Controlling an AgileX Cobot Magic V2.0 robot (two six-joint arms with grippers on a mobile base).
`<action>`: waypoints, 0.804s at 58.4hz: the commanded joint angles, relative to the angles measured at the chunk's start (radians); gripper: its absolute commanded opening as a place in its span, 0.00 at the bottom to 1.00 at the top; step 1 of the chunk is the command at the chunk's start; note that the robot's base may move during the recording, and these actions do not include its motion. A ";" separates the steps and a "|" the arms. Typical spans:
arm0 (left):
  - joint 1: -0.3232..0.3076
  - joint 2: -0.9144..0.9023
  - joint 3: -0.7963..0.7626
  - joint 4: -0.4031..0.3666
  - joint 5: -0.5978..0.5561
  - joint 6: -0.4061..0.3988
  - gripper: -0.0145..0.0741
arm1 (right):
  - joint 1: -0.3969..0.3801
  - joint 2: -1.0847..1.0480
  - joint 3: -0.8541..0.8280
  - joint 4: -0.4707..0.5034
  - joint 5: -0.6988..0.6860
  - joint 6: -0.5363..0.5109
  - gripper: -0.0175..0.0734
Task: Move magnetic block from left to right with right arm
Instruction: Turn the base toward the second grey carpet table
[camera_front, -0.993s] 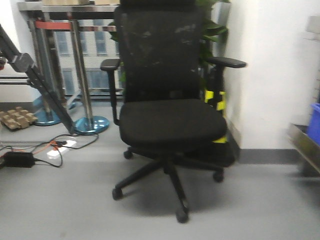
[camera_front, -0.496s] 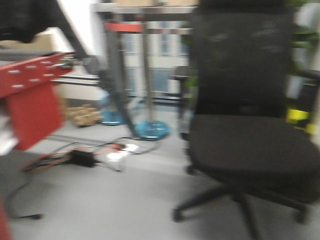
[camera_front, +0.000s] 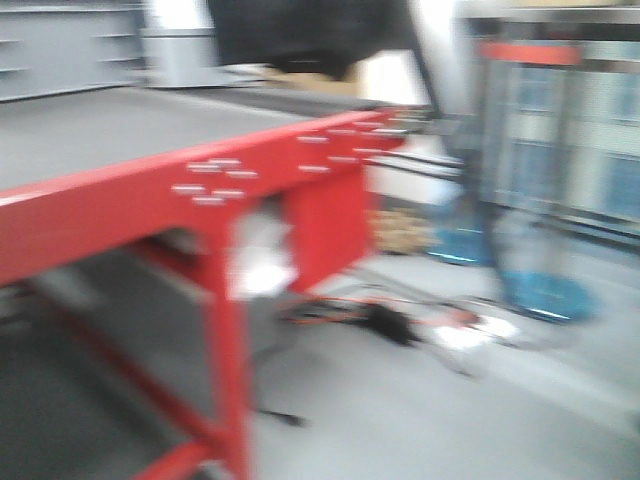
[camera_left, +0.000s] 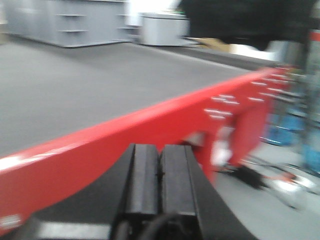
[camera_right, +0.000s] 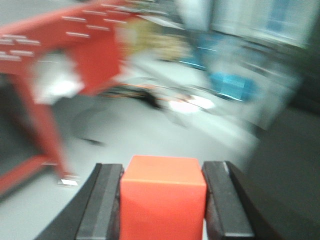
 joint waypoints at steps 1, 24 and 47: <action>-0.005 -0.010 0.008 -0.005 -0.084 -0.006 0.02 | -0.003 0.018 -0.027 -0.013 -0.086 -0.010 0.45; -0.005 -0.010 0.008 -0.005 -0.084 -0.006 0.02 | -0.003 0.018 -0.027 -0.013 -0.086 -0.010 0.45; -0.005 -0.010 0.008 -0.005 -0.084 -0.006 0.02 | -0.003 0.018 -0.027 -0.013 -0.086 -0.010 0.45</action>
